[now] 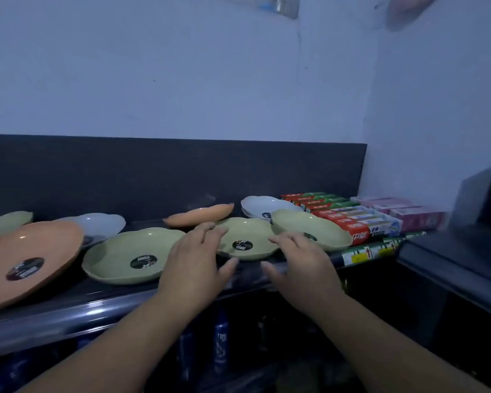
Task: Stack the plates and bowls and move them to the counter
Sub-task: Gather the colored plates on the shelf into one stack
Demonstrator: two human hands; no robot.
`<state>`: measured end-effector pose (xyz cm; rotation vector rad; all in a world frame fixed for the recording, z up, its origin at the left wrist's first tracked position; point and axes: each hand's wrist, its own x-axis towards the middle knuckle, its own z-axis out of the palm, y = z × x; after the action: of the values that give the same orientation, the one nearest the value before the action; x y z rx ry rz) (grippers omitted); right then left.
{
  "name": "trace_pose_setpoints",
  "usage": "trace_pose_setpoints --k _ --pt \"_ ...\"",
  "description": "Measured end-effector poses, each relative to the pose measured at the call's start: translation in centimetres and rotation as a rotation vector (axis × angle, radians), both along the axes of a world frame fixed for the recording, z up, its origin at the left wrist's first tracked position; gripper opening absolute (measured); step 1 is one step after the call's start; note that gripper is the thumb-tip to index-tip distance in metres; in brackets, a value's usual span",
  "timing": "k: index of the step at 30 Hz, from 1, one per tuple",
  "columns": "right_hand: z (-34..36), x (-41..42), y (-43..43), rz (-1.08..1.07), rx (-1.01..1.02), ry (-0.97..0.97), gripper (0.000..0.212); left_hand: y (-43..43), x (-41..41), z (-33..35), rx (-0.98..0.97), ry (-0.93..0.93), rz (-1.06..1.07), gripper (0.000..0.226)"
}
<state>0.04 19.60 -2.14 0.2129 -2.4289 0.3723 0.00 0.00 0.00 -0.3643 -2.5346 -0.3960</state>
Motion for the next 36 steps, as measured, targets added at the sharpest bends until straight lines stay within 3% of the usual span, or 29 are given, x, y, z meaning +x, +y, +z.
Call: trace_pose_setpoints --k 9,18,23,29,36 --pt "1.0 -4.0 5.4 -0.106 0.032 -0.089 0.056 2.1 -3.9 -0.2 0.025 0.022 0.004 0.061" --pt "0.8 -4.3 6.4 -0.210 0.074 -0.152 0.036 1.1 -4.5 -0.1 0.027 0.010 -0.018 0.059" --pt "0.3 -4.8 6.1 -0.256 0.071 -0.044 0.035 0.0 -4.1 0.0 0.040 0.017 -0.039 0.057" --pt "1.8 -5.0 3.1 -0.066 0.062 0.226 0.026 -2.0 -3.2 0.6 0.125 0.036 0.003 0.054" --pt "2.9 -4.8 -3.0 0.163 0.042 0.416 0.025 -5.0 -1.5 1.7 0.441 0.027 0.025 0.054"
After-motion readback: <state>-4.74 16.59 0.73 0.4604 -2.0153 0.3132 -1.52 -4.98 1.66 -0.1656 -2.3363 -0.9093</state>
